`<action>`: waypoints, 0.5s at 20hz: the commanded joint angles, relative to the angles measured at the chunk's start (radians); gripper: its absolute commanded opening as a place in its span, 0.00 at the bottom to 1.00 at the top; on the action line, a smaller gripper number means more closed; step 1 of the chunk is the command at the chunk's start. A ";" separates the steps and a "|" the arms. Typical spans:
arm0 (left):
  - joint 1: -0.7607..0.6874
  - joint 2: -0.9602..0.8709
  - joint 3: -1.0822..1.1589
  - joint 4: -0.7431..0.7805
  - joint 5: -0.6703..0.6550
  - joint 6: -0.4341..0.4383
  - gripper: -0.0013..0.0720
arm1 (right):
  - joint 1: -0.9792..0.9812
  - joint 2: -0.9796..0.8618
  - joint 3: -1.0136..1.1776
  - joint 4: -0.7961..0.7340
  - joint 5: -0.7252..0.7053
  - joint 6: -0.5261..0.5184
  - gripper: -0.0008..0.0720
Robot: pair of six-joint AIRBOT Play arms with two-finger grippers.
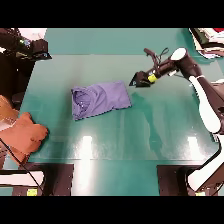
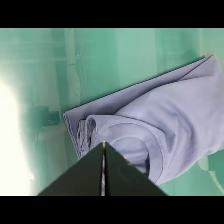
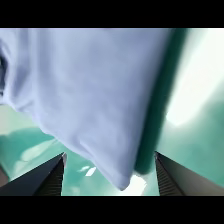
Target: Fold the shirts.
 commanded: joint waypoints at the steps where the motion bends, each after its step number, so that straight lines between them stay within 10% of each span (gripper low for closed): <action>1: 0.000 -0.003 0.000 -0.008 0.013 0.000 0.05 | -0.013 0.001 -0.155 0.087 -0.105 -0.006 0.87; 10: 0.000 -0.003 0.000 -0.034 0.032 0.000 0.05 | 0.160 -0.145 -0.040 0.243 -0.166 -0.032 0.80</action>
